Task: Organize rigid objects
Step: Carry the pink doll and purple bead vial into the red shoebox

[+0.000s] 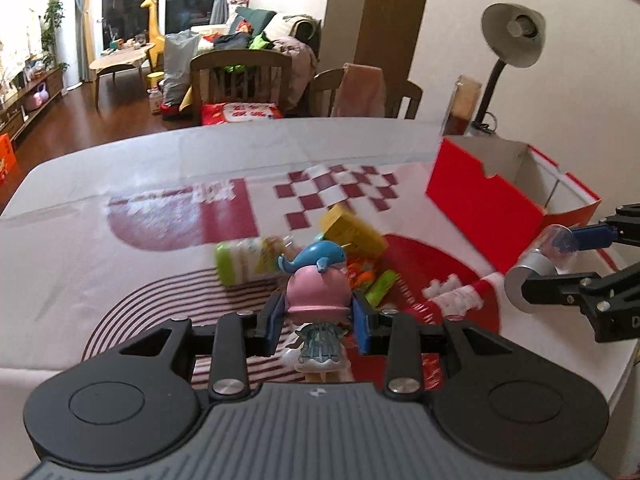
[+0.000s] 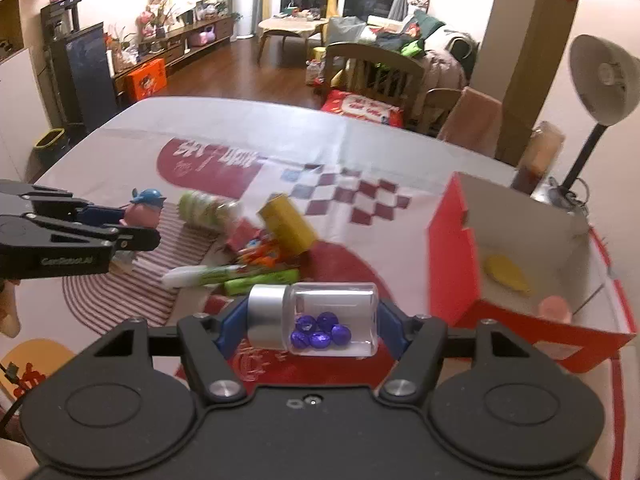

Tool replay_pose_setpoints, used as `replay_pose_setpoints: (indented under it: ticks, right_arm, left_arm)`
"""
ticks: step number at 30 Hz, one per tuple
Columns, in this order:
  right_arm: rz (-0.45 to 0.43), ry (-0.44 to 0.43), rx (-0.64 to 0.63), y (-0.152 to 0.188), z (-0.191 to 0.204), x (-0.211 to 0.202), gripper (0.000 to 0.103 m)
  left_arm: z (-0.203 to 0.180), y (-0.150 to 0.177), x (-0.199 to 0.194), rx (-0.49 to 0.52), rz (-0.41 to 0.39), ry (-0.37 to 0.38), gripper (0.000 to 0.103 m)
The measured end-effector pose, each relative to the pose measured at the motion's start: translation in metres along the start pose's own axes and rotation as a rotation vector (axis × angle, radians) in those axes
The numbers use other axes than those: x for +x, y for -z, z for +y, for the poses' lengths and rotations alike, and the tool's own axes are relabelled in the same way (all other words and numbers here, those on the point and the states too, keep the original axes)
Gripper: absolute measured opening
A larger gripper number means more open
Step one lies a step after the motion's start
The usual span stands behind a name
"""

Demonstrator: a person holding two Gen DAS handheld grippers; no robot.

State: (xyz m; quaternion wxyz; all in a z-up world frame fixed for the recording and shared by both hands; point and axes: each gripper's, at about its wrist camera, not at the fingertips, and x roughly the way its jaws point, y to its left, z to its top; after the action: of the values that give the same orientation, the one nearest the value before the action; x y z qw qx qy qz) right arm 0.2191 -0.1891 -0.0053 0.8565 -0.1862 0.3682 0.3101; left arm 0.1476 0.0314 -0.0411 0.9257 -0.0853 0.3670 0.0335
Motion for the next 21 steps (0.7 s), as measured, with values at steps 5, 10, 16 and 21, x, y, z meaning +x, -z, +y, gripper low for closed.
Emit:
replay_pose_setpoints:
  ticks: [5, 10, 16, 21]
  right_arm:
    - [-0.020, 0.018, 0.009, -0.005, -0.031, -0.008, 0.067]
    - [-0.030, 0.031, 0.024, -0.008, -0.065, -0.011, 0.067]
    - [-0.033, 0.043, 0.033, -0.009, -0.104, -0.010, 0.067]
    - [-0.028, 0.051, 0.042, -0.010, -0.138, -0.004, 0.067]
  left_arm:
    - [-0.028, -0.016, -0.001, 0.017, -0.009, 0.040, 0.034]
    - [-0.059, -0.031, 0.004, 0.034, -0.016, 0.075, 0.034]
    - [-0.098, -0.056, 0.018, 0.050, -0.032, 0.111, 0.034]
    - [-0.131, -0.073, 0.034, 0.063, -0.027, 0.141, 0.034]
